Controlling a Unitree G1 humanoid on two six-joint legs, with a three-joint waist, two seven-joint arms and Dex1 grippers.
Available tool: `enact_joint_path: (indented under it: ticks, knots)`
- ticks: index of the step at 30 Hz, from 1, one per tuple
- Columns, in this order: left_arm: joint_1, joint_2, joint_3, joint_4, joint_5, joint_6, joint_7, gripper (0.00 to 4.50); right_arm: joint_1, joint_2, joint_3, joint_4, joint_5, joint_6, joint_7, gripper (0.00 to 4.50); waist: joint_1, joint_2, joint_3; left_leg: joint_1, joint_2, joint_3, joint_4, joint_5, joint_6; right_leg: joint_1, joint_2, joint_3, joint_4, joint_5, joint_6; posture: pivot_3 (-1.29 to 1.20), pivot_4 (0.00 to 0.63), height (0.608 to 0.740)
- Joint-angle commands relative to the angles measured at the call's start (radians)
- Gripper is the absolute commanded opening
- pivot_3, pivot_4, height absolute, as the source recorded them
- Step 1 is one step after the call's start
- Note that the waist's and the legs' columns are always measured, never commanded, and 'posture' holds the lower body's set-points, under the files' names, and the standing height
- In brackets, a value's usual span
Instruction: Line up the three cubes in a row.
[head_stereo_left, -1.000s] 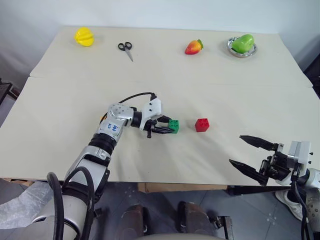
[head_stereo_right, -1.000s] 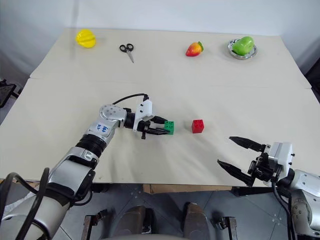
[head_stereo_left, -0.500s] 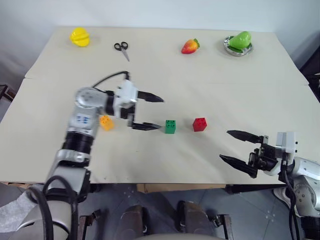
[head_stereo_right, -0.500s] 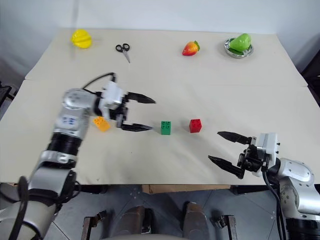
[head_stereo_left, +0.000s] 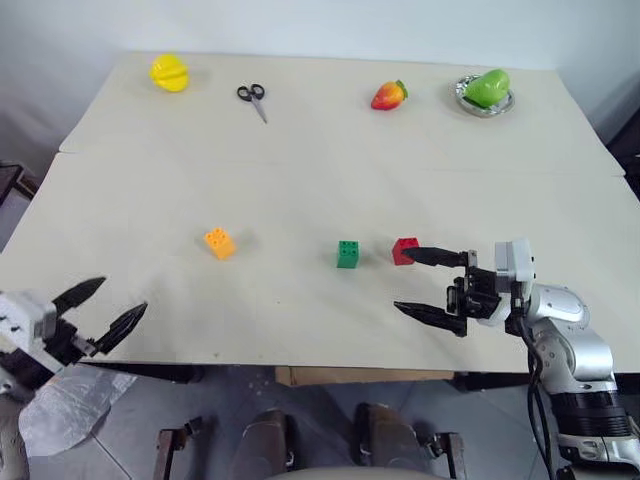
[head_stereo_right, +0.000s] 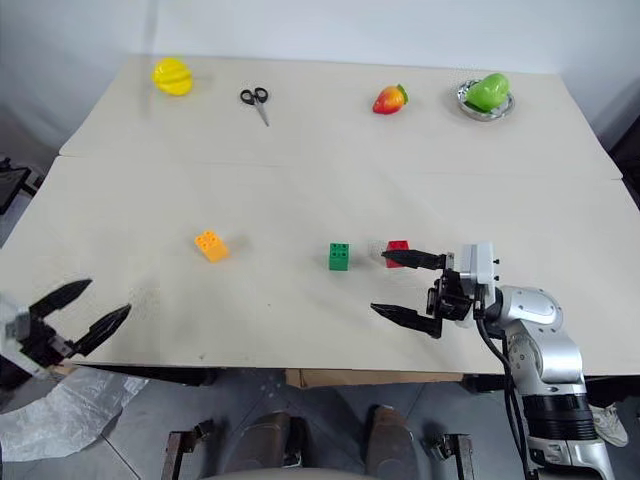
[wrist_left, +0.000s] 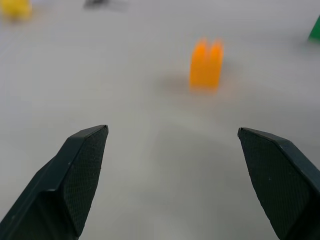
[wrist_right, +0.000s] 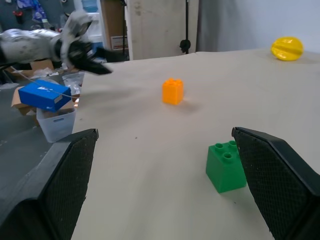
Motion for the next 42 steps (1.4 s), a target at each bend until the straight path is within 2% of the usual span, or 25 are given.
enact_joint_path:
  ticks: [1,4,7,15,19,22,30,33,35,39,42]
  knots:
    - [0.136,-0.062,0.048,-0.087,-0.072,0.029,0.034,4.39,-0.002,-0.008,-0.014,-0.018,0.014,-0.012,0.014,4.5,-0.002,0.001,-0.002,0.0,0.0,0.001,0.0,0.0,-0.001,0.0,0.0,0.0,-0.001,0.0,0.0,0.0,0.15,0.74]
    - [0.133,-0.057,-0.009,-0.164,-0.119,0.107,0.053,4.39,-0.006,-0.027,-0.025,-0.022,0.024,0.016,0.013,4.5,-0.011,0.001,-0.002,0.001,0.002,0.003,-0.002,-0.002,-0.001,-0.001,0.001,0.0,-0.002,0.0,-0.001,0.0,0.15,0.74]
    - [0.041,-0.034,-0.113,-0.181,-0.064,0.119,0.086,4.39,0.001,-0.053,-0.028,-0.04,0.034,0.049,0.016,4.5,0.001,0.001,-0.002,0.001,0.002,0.002,-0.001,-0.002,-0.001,0.0,0.001,0.0,-0.001,0.0,-0.001,0.0,0.15,0.74]
    - [-0.305,0.036,-0.329,0.116,0.062,0.104,0.082,4.39,0.027,-0.057,-0.026,-0.057,0.01,0.065,-0.003,4.5,-0.013,0.001,-0.002,0.001,0.001,0.007,-0.001,-0.001,-0.002,-0.002,0.004,-0.001,0.001,0.0,-0.002,0.0,0.15,0.74]
    - [-0.425,0.024,-0.385,0.23,0.074,0.077,0.058,4.39,0.05,-0.045,-0.035,-0.069,0.009,0.057,-0.028,4.5,-0.016,0.001,-0.002,0.001,0.001,0.01,-0.001,-0.002,-0.002,-0.003,0.005,-0.004,0.0,0.0,-0.002,0.0,0.15,0.74]
    - [-0.5,0.009,-0.422,0.328,0.097,0.044,0.05,3.83,0.073,-0.034,-0.032,-0.089,0.003,0.044,-0.05,4.5,-0.014,0.001,-0.002,0.001,0.001,0.01,-0.001,-0.002,-0.002,-0.003,0.005,-0.007,0.0,0.0,-0.002,0.0,0.15,0.74]
    - [-0.565,0.011,-0.438,0.39,0.082,-0.03,-0.014,1.52,0.13,-0.026,-0.048,-0.125,-0.001,0.028,-0.088,4.5,-0.013,0.001,-0.002,0.001,0.001,0.01,0.0,-0.002,-0.002,-0.003,0.005,-0.007,0.0,0.0,-0.002,0.0,0.15,0.74]
    - [-0.603,0.03,-0.463,0.378,0.057,-0.035,-0.127,1.49,0.15,-0.035,-0.06,-0.136,0.005,0.027,-0.097,4.5,-0.011,0.001,-0.002,0.001,0.001,0.01,0.0,-0.002,-0.002,-0.003,0.005,-0.007,0.0,0.0,-0.002,0.0,0.15,0.74]
    - [-0.669,0.056,-0.541,0.428,0.105,-0.093,-0.256,1.49,0.174,-0.054,-0.085,-0.145,0.014,0.033,-0.097,4.5,-0.008,0.001,-0.002,0.001,0.0,0.01,0.0,-0.002,-0.002,-0.003,0.005,-0.007,0.0,0.0,-0.002,0.0,0.15,0.74]
    - [-0.856,0.038,-0.653,0.641,0.194,-0.214,-0.401,1.49,0.215,-0.089,-0.125,-0.151,0.024,0.041,-0.082,4.5,0.005,0.001,-0.002,0.001,-0.001,0.011,0.001,-0.002,-0.002,-0.002,0.005,-0.007,0.0,0.0,-0.001,0.0,0.15,0.74]
    - [-1.008,-0.016,-0.716,0.859,0.26,-0.313,-0.471,1.49,0.242,-0.11,-0.15,-0.155,0.026,0.046,-0.082,4.5,0.008,0.001,-0.002,0.001,-0.001,0.018,0.001,-0.002,-0.002,-0.002,0.006,-0.007,-0.001,0.0,-0.001,0.0,0.15,0.74]
